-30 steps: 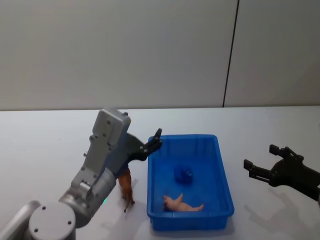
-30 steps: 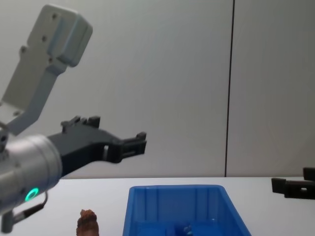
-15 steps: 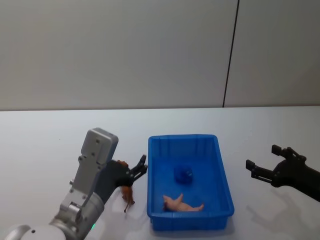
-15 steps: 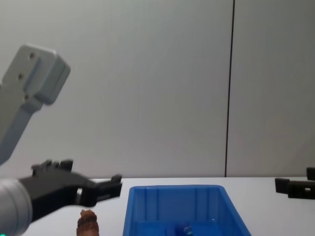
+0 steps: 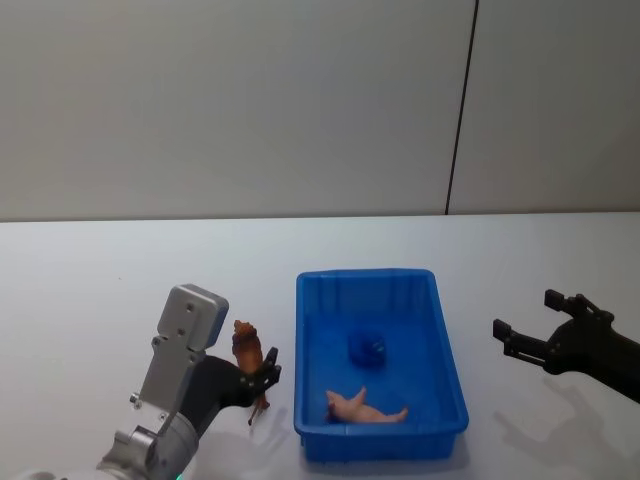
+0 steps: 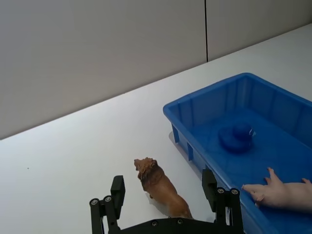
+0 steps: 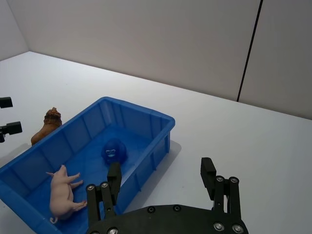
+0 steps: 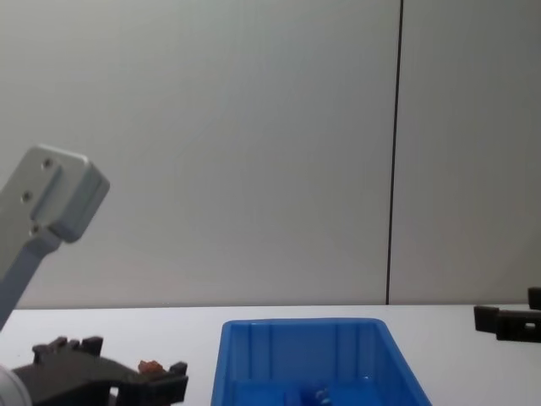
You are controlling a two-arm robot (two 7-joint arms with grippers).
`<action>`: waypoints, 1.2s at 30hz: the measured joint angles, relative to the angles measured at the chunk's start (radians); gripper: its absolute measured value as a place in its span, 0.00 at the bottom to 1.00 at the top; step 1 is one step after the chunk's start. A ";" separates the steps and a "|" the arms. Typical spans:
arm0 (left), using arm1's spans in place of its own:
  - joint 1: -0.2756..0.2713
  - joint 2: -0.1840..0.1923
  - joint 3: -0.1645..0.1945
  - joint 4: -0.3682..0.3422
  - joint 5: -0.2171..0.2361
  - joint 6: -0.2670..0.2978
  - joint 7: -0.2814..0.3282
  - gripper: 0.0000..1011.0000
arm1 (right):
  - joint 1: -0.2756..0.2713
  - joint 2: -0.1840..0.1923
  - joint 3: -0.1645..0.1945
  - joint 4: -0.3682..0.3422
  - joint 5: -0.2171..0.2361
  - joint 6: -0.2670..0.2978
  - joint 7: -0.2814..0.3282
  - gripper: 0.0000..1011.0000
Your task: Pick up the two dolls from the table and place them into the box.
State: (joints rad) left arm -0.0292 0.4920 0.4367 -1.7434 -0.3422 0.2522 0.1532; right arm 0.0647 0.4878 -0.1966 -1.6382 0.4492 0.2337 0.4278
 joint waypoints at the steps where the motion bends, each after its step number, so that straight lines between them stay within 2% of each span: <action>1: 0.000 -0.002 -0.001 0.005 -0.002 0.003 -0.002 0.99 | 0.000 0.000 0.000 0.000 0.000 0.000 0.000 0.99; 20: -0.032 -0.046 -0.005 0.102 0.001 0.024 -0.054 0.99 | -0.001 0.001 0.000 0.000 0.000 -0.001 0.000 0.99; 36: -0.043 -0.063 -0.012 0.153 0.021 0.014 -0.081 0.99 | -0.001 0.001 0.000 0.000 0.000 -0.001 0.000 0.99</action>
State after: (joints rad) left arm -0.0724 0.4293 0.4252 -1.5904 -0.3216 0.2664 0.0724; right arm 0.0636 0.4890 -0.1965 -1.6381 0.4493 0.2332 0.4279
